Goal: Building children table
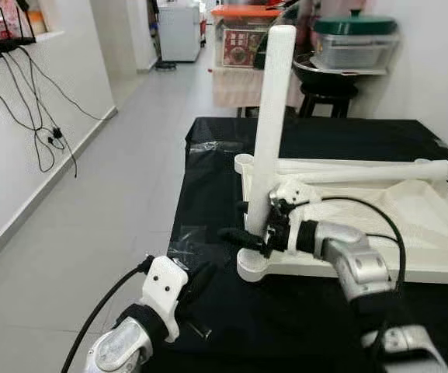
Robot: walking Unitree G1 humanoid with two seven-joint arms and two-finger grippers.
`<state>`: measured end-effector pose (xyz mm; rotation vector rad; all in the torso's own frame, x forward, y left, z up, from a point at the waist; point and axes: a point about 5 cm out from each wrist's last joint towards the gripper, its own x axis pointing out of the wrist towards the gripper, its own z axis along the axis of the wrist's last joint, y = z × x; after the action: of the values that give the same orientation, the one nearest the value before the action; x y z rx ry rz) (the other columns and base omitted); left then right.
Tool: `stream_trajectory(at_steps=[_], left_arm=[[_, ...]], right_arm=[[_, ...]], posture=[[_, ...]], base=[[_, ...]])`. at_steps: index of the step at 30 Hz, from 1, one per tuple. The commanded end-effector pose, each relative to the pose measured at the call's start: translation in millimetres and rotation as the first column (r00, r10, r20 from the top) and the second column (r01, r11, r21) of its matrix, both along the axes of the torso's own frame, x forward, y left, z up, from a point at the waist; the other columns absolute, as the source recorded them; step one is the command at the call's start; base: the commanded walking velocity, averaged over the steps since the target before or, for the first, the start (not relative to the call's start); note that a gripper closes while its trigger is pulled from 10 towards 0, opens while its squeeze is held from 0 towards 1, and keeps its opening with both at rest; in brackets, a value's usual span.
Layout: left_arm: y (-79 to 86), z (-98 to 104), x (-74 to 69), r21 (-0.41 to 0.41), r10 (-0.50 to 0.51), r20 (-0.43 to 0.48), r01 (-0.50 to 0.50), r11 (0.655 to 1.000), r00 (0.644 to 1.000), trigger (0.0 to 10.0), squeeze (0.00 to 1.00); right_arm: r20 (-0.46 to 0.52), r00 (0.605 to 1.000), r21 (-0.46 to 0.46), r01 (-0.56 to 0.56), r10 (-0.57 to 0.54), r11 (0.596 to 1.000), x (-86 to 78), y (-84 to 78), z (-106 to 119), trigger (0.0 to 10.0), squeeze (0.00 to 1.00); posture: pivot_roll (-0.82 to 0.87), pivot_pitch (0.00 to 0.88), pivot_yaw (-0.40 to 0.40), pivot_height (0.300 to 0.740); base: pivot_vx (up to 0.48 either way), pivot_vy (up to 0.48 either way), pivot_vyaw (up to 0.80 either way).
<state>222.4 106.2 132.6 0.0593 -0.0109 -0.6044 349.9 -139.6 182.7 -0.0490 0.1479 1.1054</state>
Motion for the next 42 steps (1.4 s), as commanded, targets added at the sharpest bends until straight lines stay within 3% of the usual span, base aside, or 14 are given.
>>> stream_trajectory(at_steps=[1,2,3,16,17,18,19,20,21,29,30,35,36,42], left_arm=[[-1.3,-6,-0.6,0.017,-0.006,-0.026,0.007,1.0,1.0,10.0,0.0],[-1.3,-6,-0.6,0.017,-0.006,-0.026,0.007,1.0,1.0,10.0,0.0],[-2.4,-6,-0.2,0.017,-0.009,-0.028,0.01,1.0,1.0,10.0,0.0],[-3.2,-9,-2.5,-0.014,-0.022,-0.056,0.021,1.0,0.998,10.0,0.0],[-1.4,-9,-3.0,-0.012,-0.022,-0.058,0.021,1.0,0.998,10.0,0.0],[-1.4,-9,-3.0,-0.012,-0.022,-0.058,0.021,1.0,0.998,10.0,0.0],[1.0,-8,-3.4,-0.006,-0.024,-0.057,0.023,1.0,0.998,10.0,0.0],[1.0,-8,-3.4,-0.006,-0.024,-0.057,0.023,1.0,0.998,10.0,0.0],[3.2,-8,-3.2,-0.002,-0.022,-0.059,0.022,1.0,0.998,10.0,0.0],[2.2,-10,-0.9,0.005,-0.049,-0.064,0.05,0.999,0.997,10.0,0.0],[2.7,-9,0.1,0.002,-0.026,-0.057,0.026,1.0,0.998,10.0,0.0],[2.6,-9,0.8,-0.002,-0.013,-0.054,0.013,1.0,0.998,10.0,0.0],[1.8,-9,1.6,-0.002,-0.016,-0.054,0.016,1.0,0.998,10.0,0.0],[-0.7,-9,3.5,0.0,-0.033,-0.056,0.033,0.999,0.998,10.0,0.0]], right_arm=[[-0.017,0.999,0.009,-0.035,0.036,0.999,0.1,1.9,-2,4.7,0.0],[-0.017,0.999,0.009,-0.035,0.036,0.999,0.1,1.9,-2,4.7,0.0],[-0.042,0.998,0.026,-0.055,0.056,0.998,3.7,-5.3,-2,0.0,0.0],[-0.096,0.992,-0.002,0.079,-0.079,0.997,-17.9,-30.2,-39,0.0,0.0],[-0.079,0.954,-0.118,0.28,-0.29,0.953,-20.6,-25.3,-54,0.0,0.0],[-0.079,0.954,-0.118,0.28,-0.29,0.953,-20.6,-25.3,-54,0.0,0.0],[-0.194,0.837,-0.039,0.515,-0.512,0.856,-37.0,-1.4,-63,0.0,0.0],[-0.194,0.837,-0.039,0.515,-0.512,0.856,-37.0,-1.4,-63,0.0,0.0],[-0.243,0.773,-0.088,0.584,-0.586,0.807,-63.2,18.1,-74,0.0,0.0],[-0.105,0.803,-0.128,0.573,-0.586,0.809,-56.9,17.6,-64,0.0,0.0],[-0.097,0.806,-0.126,0.573,-0.584,0.81,-51.0,18.6,-65,10.0,0.0],[-0.084,0.815,-0.105,0.565,-0.574,0.818,-46.0,18.6,-60,10.0,0.0],[-0.087,0.825,-0.067,0.555,-0.559,0.829,-44.0,19.4,-54,10.0,0.95],[-0.003,0.967,0.073,0.254,-0.255,0.964,-36.8,20.1,-16,10.0,1.0]], posture=[[0.07,0.0,-0.051,0.74],[0.07,0.0,-0.051,0.74],[0.07,0.0,-0.054,0.74],[0.06,0.0,-0.053,0.74],[0.07,0.0,-0.061,0.74],[0.07,0.0,-0.061,0.74],[0.07,0.0,-0.054,0.74],[0.07,0.0,-0.054,0.74],[0.04,0.0,-0.026,0.74],[0.05,0.0,-0.043,0.74],[0.05,0.0,-0.045,0.74],[0.05,0.0,-0.047,0.74],[0.04,0.0,-0.045,0.74],[0.04,0.0,-0.039,0.74]], base=[[0.0,0.0,0.0],[0.0,0.0,0.0],[0.0,0.0,0.0],[0.0,0.0,0.0],[0.0,0.0,0.0],[0.0,0.0,0.0],[0.0,0.0,0.0],[0.0,0.0,0.0],[0.0,0.0,0.0],[0.0,0.0,0.0],[0.0,0.0,0.0],[0.0,0.0,0.0],[0.0,0.0,0.0],[0.0,0.0,0.0]])
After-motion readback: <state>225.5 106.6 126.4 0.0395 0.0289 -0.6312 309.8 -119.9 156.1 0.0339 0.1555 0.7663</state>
